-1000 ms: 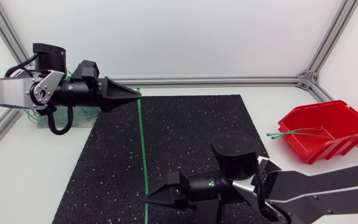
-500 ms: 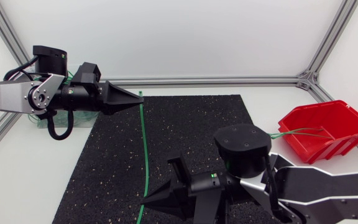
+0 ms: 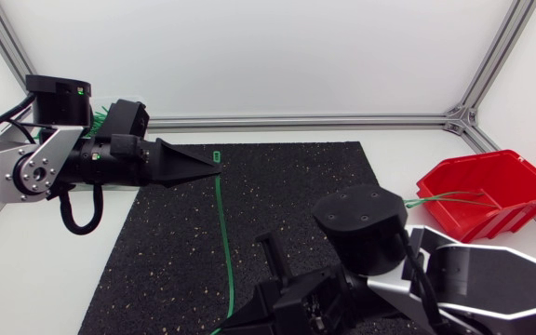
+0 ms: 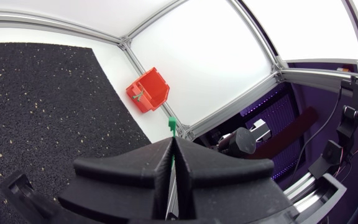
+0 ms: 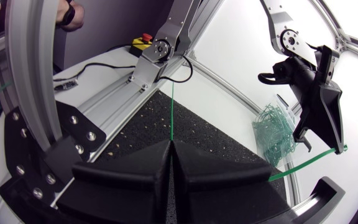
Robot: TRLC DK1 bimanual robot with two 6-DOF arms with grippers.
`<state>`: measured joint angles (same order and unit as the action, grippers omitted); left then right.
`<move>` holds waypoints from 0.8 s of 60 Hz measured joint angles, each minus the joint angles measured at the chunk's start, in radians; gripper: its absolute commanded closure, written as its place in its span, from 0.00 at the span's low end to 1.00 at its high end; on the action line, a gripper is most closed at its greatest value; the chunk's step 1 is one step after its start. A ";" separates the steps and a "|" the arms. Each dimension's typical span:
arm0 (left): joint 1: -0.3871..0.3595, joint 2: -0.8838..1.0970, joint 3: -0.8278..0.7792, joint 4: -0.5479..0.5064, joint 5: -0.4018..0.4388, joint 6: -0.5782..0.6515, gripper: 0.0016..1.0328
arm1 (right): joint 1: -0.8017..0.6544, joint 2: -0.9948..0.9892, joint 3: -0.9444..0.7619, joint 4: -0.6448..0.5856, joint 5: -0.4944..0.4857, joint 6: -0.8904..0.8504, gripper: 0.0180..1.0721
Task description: Take a green cable tie from the red box, thread the tail through the head to close it, then place it in the transparent bin on the left.
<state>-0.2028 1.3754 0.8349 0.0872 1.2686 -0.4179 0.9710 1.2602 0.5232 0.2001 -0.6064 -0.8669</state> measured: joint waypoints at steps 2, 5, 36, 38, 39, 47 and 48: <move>-0.012 -0.029 -0.010 0.000 -0.012 -0.001 0.96 | 0.007 -0.032 0.009 -0.044 0.000 0.022 0.94; -0.029 -0.068 -0.023 0.001 -0.025 -0.004 0.96 | 0.015 -0.077 0.026 -0.112 -0.003 0.056 0.94; -0.252 -0.391 -0.173 0.270 -0.248 -0.286 0.96 | 0.022 -0.258 0.280 -0.622 -0.234 0.502 0.94; -0.269 -0.408 -0.177 0.270 -0.265 -0.298 0.96 | 0.022 -0.262 0.286 -0.628 -0.254 0.542 0.94; -0.277 -0.415 -0.178 0.270 -0.274 -0.304 0.96 | 0.022 -0.265 0.290 -0.632 -0.263 0.563 0.94; -0.344 -0.475 -0.183 0.260 -0.353 -0.350 0.96 | 0.022 -0.288 0.303 -0.646 -0.317 0.766 0.94; -0.353 -0.483 -0.184 0.256 -0.363 -0.353 0.96 | 0.022 -0.291 0.304 -0.646 -0.322 0.790 0.94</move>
<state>-0.5556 0.8928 0.6510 0.3435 0.9054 -0.7712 0.9932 0.9695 0.8268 -0.4458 -0.9283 -0.0769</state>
